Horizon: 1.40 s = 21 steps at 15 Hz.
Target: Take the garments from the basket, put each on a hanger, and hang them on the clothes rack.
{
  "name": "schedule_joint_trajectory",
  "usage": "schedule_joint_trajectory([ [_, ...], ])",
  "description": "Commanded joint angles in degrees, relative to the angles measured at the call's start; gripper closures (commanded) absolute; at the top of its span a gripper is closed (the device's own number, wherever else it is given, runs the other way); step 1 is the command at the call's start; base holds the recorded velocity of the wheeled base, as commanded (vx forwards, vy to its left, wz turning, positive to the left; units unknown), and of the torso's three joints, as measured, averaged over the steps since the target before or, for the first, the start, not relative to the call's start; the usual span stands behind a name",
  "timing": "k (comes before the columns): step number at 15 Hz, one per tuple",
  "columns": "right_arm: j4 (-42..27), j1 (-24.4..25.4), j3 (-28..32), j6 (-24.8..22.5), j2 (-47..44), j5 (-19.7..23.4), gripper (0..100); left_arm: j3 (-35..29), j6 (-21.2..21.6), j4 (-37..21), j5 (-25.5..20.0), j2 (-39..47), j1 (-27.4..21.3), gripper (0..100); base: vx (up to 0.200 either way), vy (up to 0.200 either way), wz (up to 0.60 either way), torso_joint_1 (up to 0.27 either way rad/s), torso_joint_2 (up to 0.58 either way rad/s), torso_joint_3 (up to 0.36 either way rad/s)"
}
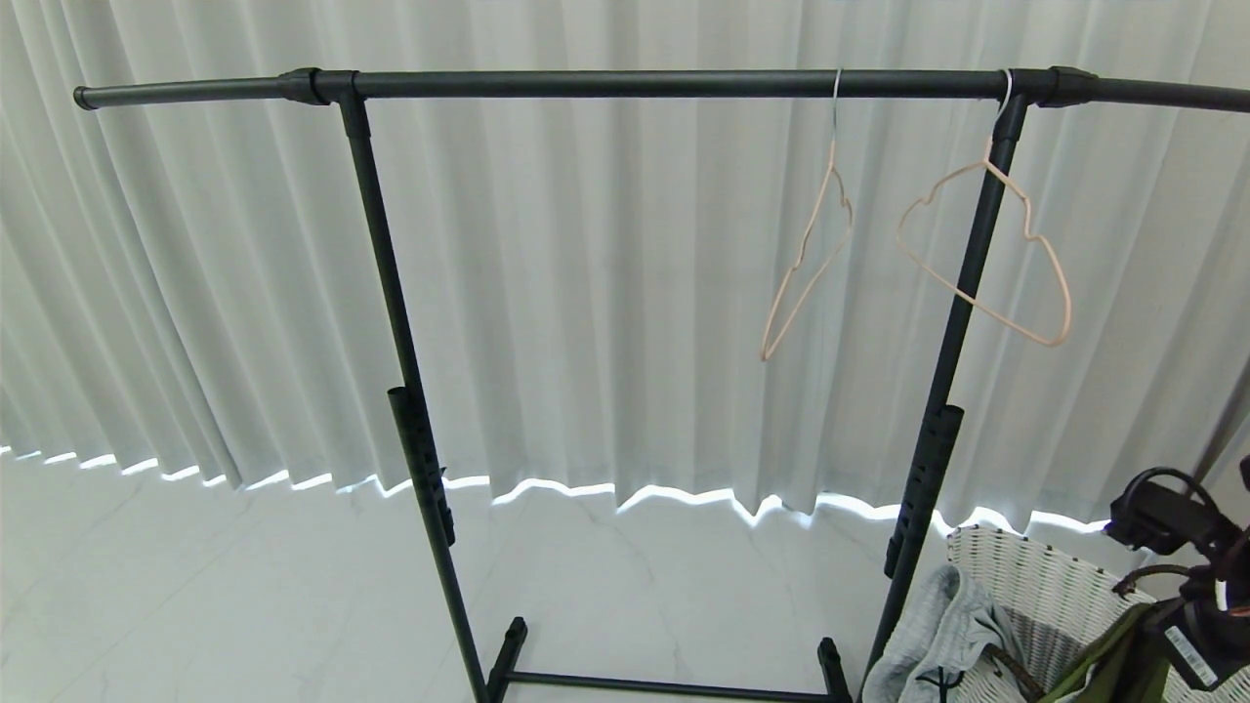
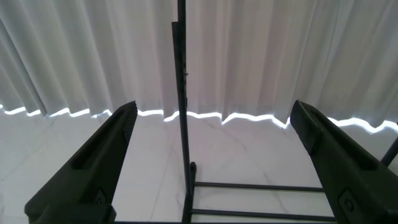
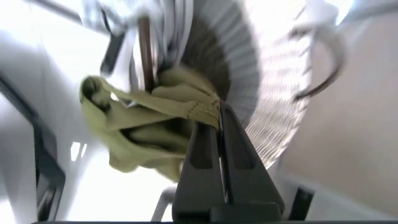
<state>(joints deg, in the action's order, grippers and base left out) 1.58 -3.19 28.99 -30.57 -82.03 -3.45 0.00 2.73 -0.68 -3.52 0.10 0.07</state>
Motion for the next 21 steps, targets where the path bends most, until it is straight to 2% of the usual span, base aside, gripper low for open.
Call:
schedule_joint_trajectory([
  [1,-5.8,4.2,5.3,0.3,11.2,-0.1,100,0.0,0.0,0.0,-0.1,0.0,0.0,0,0.000,0.000,0.00,0.000,0.00,0.000],
  [4,-8.1,6.9,8.6,0.0,15.7,-0.5,100,0.0,-0.1,0.0,0.0,0.0,0.0,0,0.000,0.000,0.00,0.000,0.00,0.000],
  [6,-8.1,9.0,8.7,-0.2,18.0,-3.1,100,0.0,-0.2,0.0,0.0,0.0,0.0,0,0.000,0.000,0.00,0.000,0.00,0.000],
  [10,-7.6,12.3,10.1,-0.2,18.0,-6.7,100,0.0,0.0,0.0,-0.1,0.0,0.0,0,-0.200,0.000,0.00,0.005,0.00,-0.002],
  [16,-7.5,14.4,12.1,0.1,17.5,-6.5,100,0.0,0.0,0.0,0.0,0.0,0.0,0,-0.200,0.000,0.00,-0.002,0.00,0.006],
  [20,-7.6,17.3,15.1,2.5,17.4,-6.3,100,0.0,-0.4,0.0,0.0,0.0,0.0,0,0.000,0.000,0.00,0.000,0.00,0.000],
  [21,-8.0,20.0,16.3,4.5,17.3,-6.4,100,0.0,-0.2,0.0,0.0,0.1,0.0,0,0.000,0.000,0.00,0.000,0.00,0.000],
])
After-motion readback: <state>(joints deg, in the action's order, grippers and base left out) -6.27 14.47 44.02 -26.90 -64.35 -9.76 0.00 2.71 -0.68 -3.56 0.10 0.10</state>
